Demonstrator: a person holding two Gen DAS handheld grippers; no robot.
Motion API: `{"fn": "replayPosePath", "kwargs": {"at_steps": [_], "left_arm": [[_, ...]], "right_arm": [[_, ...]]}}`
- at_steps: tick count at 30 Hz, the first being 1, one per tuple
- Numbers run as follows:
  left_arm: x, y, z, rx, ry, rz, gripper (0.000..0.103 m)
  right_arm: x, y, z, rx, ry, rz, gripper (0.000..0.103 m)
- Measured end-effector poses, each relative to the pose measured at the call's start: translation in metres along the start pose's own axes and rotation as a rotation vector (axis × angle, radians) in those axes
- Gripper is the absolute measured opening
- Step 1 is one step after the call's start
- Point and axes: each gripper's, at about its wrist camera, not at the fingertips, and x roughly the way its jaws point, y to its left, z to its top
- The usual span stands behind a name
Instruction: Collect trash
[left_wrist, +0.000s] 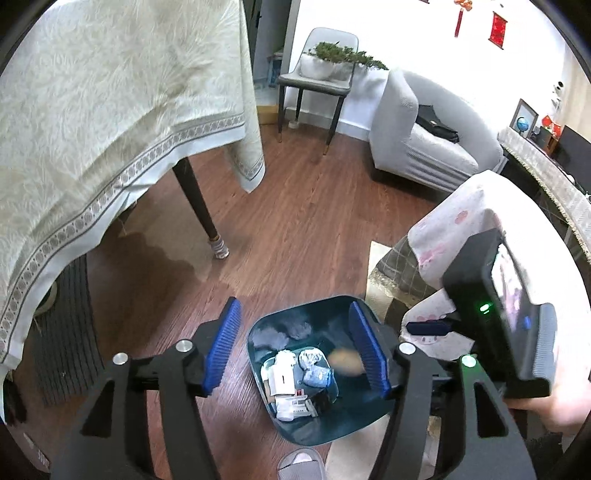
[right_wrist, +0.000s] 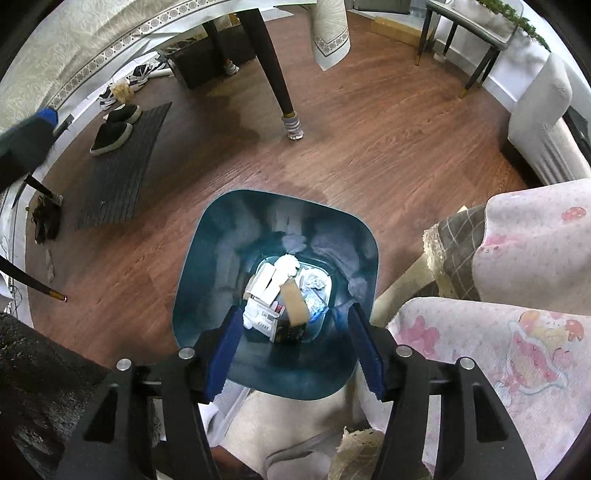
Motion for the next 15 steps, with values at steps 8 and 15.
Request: {"fn": "replayPosePath", "kwargs": {"at_steps": [8,15], "left_arm": [[-0.012,0.0,0.008,-0.006,-0.035,0.001,0.077],[-0.036,-0.005,0.019,-0.006,-0.107,0.001,0.091]], "right_arm": [[-0.005,-0.004,-0.003,0.012,-0.015,0.017,0.06],[-0.041,-0.008,-0.01,0.041,-0.101,0.027,0.062]]}}
